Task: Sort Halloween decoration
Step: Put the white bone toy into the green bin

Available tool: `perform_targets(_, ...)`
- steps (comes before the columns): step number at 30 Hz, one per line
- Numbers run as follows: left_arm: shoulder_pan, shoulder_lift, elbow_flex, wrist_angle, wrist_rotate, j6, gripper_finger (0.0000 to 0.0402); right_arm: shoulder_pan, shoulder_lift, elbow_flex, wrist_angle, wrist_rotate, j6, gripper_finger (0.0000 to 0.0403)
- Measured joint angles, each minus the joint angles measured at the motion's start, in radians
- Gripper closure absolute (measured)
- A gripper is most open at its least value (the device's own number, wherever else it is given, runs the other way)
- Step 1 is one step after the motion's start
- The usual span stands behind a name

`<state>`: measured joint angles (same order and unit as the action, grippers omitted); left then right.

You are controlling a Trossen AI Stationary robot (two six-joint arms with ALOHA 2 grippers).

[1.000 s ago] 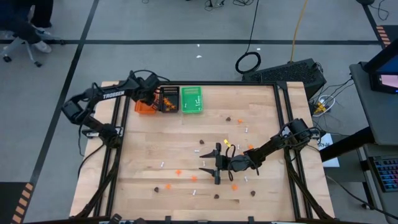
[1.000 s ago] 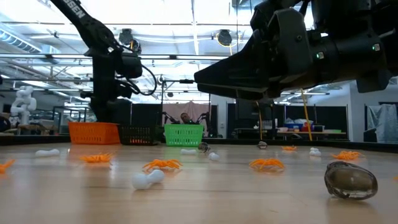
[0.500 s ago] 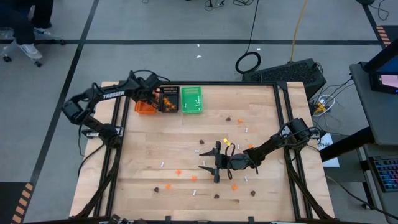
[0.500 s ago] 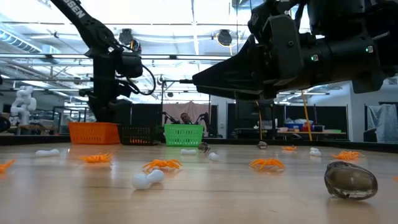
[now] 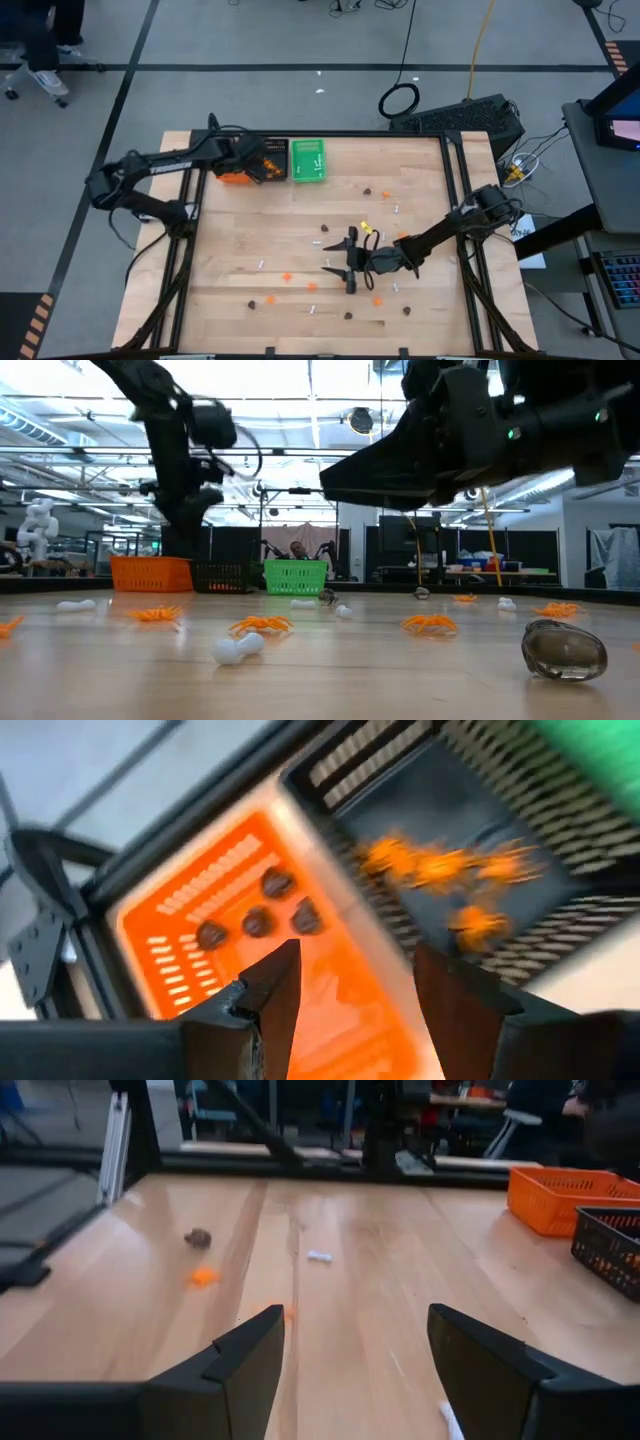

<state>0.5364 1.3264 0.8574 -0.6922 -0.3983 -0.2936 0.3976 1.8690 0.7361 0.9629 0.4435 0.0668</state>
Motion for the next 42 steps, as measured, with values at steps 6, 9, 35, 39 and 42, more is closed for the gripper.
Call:
perform_targets(6, -0.208, -0.117, 0.0, 0.005, -0.052, -0.069, 0.0214, 0.0, -0.138, 0.001, -0.273, 0.0, 0.0, 0.0172)
perform_targets(9, -0.332, -0.139, 0.0, 0.013, -0.096, -0.101, 0.0214, 0.003, -0.201, 0.001, -0.43, -0.001, 0.007, 0.0172)
perform_targets(35, -0.856, -0.015, -0.28, 1.012, -0.161, 0.066, 0.0215, 0.03, -0.521, -0.187, -1.185, -0.023, 0.527, 0.0232)
perform_targets(39, -0.865, 0.032, -0.28, 1.068, -0.161, 0.098, 0.0215, 0.03, -0.521, -0.204, -1.186, -0.005, 0.528, 0.0245)
perform_targets(42, -0.865, 0.04, -0.281, 1.081, -0.154, 0.117, 0.0215, 0.03, -0.521, -0.219, -1.185, 0.033, 0.538, 0.0253)
